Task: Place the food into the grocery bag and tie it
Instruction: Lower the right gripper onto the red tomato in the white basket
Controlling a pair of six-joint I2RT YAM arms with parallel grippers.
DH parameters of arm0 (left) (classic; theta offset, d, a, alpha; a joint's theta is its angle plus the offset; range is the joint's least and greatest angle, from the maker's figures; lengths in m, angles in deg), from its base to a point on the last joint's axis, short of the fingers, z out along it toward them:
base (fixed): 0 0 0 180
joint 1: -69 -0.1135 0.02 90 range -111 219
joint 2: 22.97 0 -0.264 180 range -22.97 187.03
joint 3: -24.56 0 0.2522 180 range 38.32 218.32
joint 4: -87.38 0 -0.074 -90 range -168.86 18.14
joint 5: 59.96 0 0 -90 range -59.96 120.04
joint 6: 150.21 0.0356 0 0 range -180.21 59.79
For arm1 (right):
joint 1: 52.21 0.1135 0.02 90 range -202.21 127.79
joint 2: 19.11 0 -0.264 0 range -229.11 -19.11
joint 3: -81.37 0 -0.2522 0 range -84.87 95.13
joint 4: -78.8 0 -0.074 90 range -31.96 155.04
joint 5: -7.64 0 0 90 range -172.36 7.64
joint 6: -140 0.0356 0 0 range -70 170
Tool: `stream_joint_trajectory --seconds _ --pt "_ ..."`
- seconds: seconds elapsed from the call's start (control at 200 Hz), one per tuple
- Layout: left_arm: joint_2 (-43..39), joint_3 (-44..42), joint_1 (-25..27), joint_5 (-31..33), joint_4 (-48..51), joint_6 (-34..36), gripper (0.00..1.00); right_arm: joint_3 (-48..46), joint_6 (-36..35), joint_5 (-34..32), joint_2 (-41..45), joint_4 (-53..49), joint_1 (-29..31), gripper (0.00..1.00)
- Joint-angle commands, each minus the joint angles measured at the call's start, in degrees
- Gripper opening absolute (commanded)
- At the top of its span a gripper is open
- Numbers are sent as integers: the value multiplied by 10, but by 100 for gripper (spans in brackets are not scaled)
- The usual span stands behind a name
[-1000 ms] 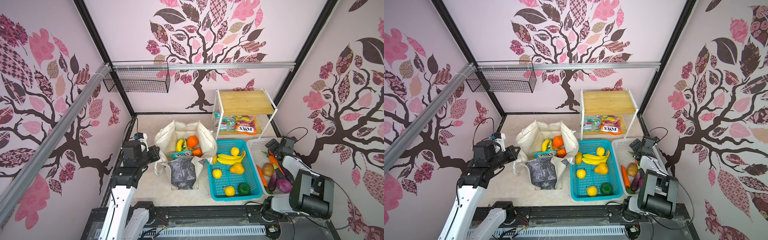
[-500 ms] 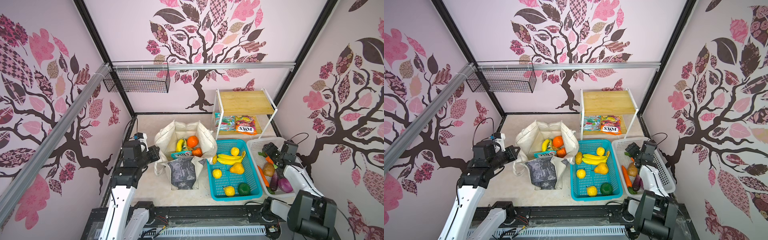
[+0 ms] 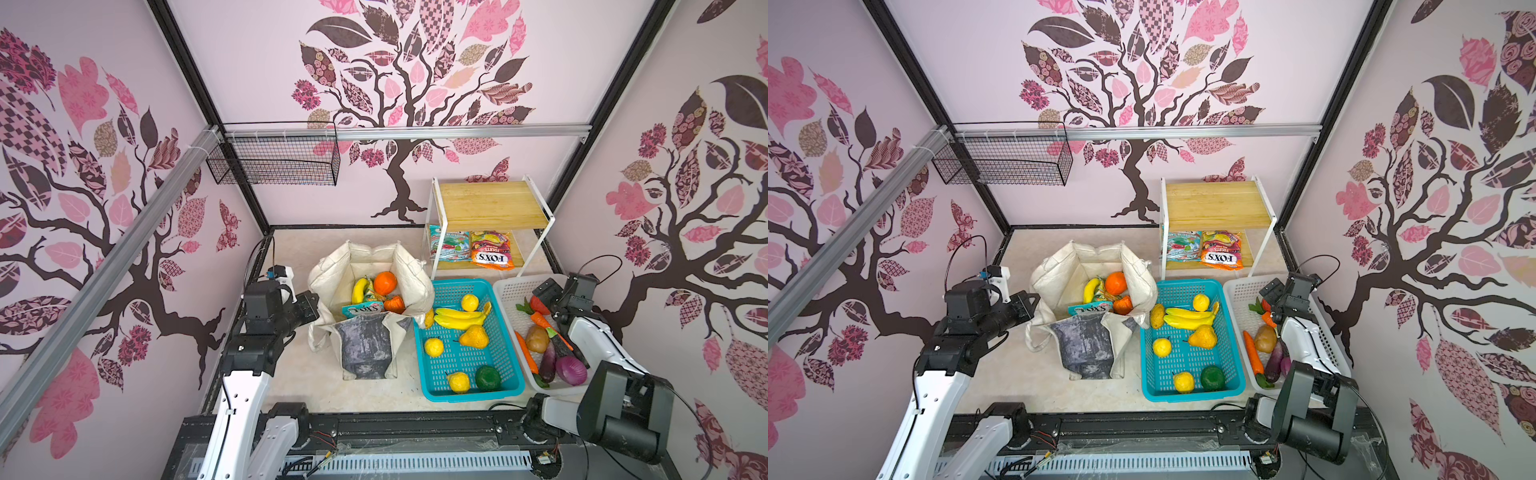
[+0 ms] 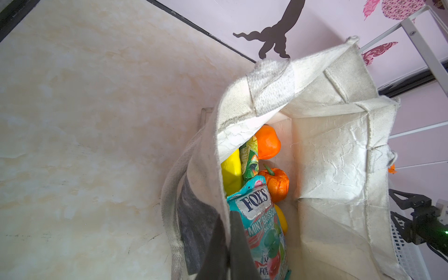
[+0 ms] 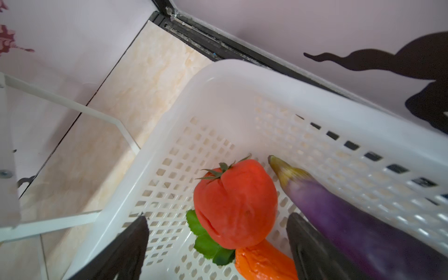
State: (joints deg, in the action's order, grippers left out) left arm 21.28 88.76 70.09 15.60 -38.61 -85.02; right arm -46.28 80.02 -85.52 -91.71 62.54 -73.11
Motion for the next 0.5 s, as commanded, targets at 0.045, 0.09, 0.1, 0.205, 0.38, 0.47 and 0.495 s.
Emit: stream_joint_trajectory --seconds 0.045,0.09,0.1,0.205,0.38,0.47,0.495 --pt "-1 -12 -5 -2 -9 8 0 4 -1 -17 -38 16 0 93" --pt "0 -13 -5 -5 -8 8 0 9 -1 -16 -52 16 0 94" --pt "0 -13 -5 -5 -8 8 0 10 -1 -14 -55 17 0 94" --pt "-3 -13 -6 -3 -8 8 0 11 6 21 -86 34 0 93" --pt "-3 -13 -11 -3 -9 7 0 15 8 40 -121 36 0 95" --pt "-1 -13 -18 -12 -11 8 0 11 11 48 -129 41 0 96" --pt "-1 -14 -21 -15 -12 8 0 7 12 50 -132 46 0 95"
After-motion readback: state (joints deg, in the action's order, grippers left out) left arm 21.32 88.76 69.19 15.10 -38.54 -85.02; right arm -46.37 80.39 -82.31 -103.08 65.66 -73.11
